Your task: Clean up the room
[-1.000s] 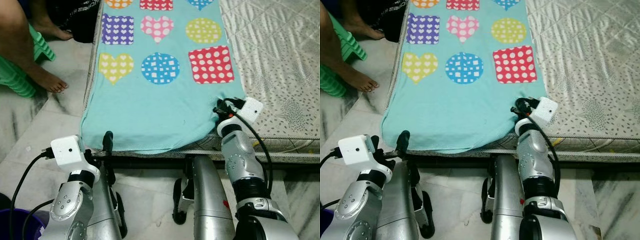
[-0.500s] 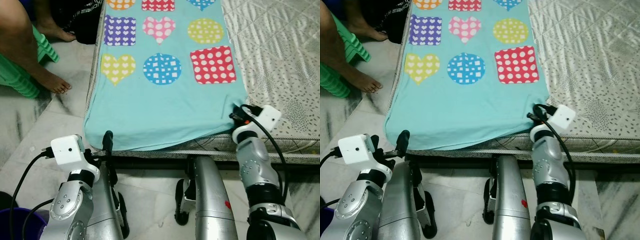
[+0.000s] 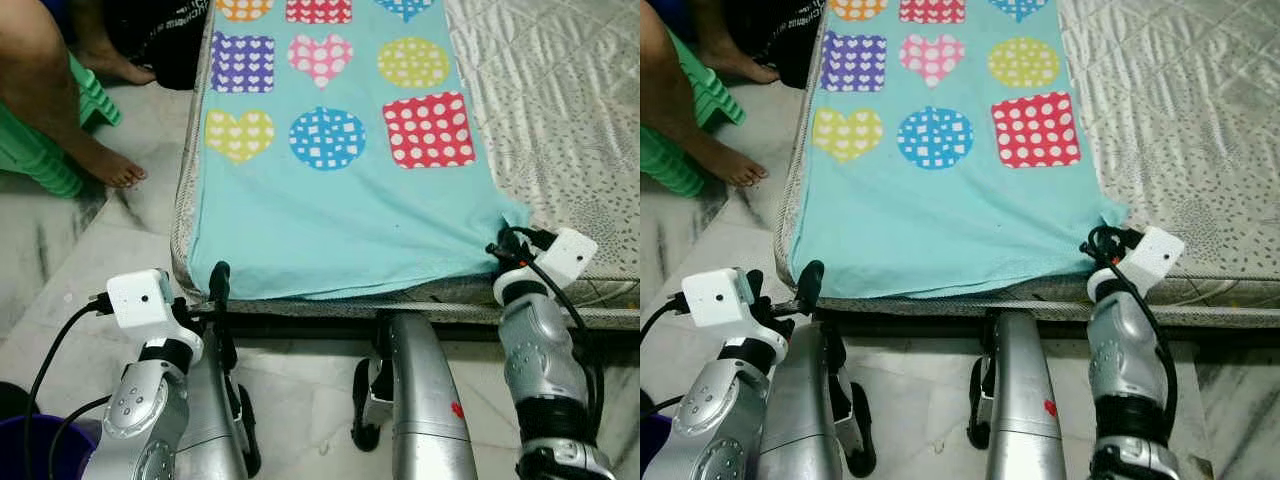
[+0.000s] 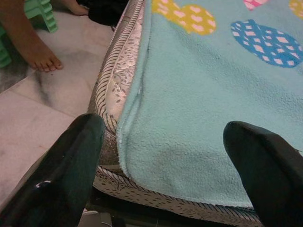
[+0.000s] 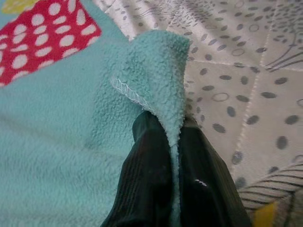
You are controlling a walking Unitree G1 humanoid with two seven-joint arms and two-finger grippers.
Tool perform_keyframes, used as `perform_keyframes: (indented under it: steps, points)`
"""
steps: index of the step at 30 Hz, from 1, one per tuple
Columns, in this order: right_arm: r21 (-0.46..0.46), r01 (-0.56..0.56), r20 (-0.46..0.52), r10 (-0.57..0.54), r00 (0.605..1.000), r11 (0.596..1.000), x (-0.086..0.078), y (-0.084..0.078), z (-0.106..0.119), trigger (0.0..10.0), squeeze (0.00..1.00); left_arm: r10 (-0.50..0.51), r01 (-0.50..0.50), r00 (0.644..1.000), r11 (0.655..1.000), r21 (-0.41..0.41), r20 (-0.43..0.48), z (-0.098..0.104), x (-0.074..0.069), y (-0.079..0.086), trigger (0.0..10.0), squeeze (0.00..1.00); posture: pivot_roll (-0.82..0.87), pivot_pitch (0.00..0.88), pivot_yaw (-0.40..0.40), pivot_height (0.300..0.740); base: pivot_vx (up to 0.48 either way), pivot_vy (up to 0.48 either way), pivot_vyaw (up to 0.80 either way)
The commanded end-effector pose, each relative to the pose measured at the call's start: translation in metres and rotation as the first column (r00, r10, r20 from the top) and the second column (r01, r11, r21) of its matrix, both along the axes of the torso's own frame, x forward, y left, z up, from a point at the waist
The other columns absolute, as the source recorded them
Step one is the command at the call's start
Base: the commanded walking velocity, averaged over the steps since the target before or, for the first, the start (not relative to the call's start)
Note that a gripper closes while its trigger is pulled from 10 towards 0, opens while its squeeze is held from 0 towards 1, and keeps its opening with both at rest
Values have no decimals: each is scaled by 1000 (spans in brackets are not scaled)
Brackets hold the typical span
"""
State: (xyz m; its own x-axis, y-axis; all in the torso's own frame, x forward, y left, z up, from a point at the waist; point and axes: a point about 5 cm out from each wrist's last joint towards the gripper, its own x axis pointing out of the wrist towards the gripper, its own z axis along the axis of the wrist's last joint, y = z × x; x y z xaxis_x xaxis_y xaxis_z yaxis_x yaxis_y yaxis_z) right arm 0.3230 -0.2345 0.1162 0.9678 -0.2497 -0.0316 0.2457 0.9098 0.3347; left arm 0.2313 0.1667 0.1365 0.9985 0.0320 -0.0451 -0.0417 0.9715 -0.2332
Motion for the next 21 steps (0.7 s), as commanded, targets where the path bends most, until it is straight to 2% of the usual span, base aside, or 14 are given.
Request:
perform_keyframes:
  steps: [1, 6, 11, 14, 15, 16, 18, 19, 21]
  points:
    - [-56, 33, -38, -35, 999, 998, -11, -8, -4, 10000, 1000, 7, -7, 1000, 1000, -3, -25, -6, -4, 2, 10000, 0, -26, 316, 7, 532, 0, 0, 0]
    - [-86, 59, -87, -66, 994, 995, -26, -11, -10, 10000, 1000, -1, 1, 1000, 1000, -5, -26, -7, -3, 1, 10000, 0, -35, 307, 8, 532, 0, 0, 0]
    - [-78, 54, -98, -61, 993, 995, -32, -9, -11, 10000, 1000, -5, 5, 1000, 1000, -6, -24, -7, -2, 1, 10000, 0, -37, 303, 8, 532, 0, 0, 0]
    - [-87, -19, -129, 8, 992, 996, -41, 5, -14, 10000, 1000, -14, 13, 1000, 1000, -7, -27, -7, -1, 0, 10000, 0, -44, 296, 11, 532, 0, 0, 0]
    - [-87, -19, -129, 8, 992, 996, -41, 5, -14, 10000, 1000, -14, 13, 1000, 1000, -7, -27, -7, -1, 0, 10000, 0, -44, 296, 11, 532, 0, 0, 0]
    - [-91, -68, -137, 56, 989, 993, -45, 15, -16, 10000, 0, -16, 16, 1000, 1000, -8, -27, -7, -1, 0, 10000, 0, -44, 295, 11, 532, 0, 0, 0]
    - [-74, -102, -136, 91, 987, 992, -48, 22, -17, 10000, 0, -17, 17, 999, 1000, -8, -27, -7, -1, 0, 10000, 0, -44, 295, 11, 532, 0, 0, 0]
    - [-97, -127, -131, 114, 985, 987, -50, 28, -17, 10000, 1000, -19, 19, 999, 1000, -9, -27, -7, 0, -1, 10000, 0, -44, 293, 10, 532, 0, 0, 0]
    - [-122, -143, -132, 127, 983, 982, -52, 33, -15, 10000, 1000, -20, 20, 999, 1000, -9, -27, -8, 0, -1, 10000, 0, -45, 293, 10, 532, 0, 0, 0]
